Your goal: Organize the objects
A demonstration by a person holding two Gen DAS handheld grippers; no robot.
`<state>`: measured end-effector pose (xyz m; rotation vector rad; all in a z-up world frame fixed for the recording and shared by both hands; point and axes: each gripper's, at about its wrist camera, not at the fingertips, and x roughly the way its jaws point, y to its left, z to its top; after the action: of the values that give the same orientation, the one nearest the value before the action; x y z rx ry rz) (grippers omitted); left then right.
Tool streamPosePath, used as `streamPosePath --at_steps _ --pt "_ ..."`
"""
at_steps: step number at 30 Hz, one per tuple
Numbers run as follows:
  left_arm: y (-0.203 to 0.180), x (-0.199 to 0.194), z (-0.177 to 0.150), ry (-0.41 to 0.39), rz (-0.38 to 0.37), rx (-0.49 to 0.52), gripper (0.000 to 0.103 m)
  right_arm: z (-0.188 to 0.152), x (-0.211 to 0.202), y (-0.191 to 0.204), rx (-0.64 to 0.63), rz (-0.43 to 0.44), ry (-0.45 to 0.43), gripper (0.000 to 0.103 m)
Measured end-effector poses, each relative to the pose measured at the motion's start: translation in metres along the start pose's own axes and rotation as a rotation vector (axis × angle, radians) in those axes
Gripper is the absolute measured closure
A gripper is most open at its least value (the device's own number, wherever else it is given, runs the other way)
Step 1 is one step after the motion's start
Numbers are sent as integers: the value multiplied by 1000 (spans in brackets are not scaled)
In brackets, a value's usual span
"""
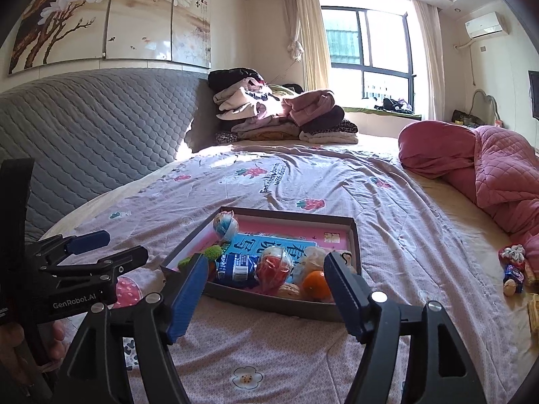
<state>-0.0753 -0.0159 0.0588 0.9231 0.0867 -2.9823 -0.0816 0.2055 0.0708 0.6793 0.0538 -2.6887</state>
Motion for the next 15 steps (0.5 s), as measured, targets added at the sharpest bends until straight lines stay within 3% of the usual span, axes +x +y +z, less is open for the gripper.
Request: streamPosePath --at_steps 15 --pt "-1 -3 -31 45 22 12 26 -29 0 -5 32 -33 71 32"
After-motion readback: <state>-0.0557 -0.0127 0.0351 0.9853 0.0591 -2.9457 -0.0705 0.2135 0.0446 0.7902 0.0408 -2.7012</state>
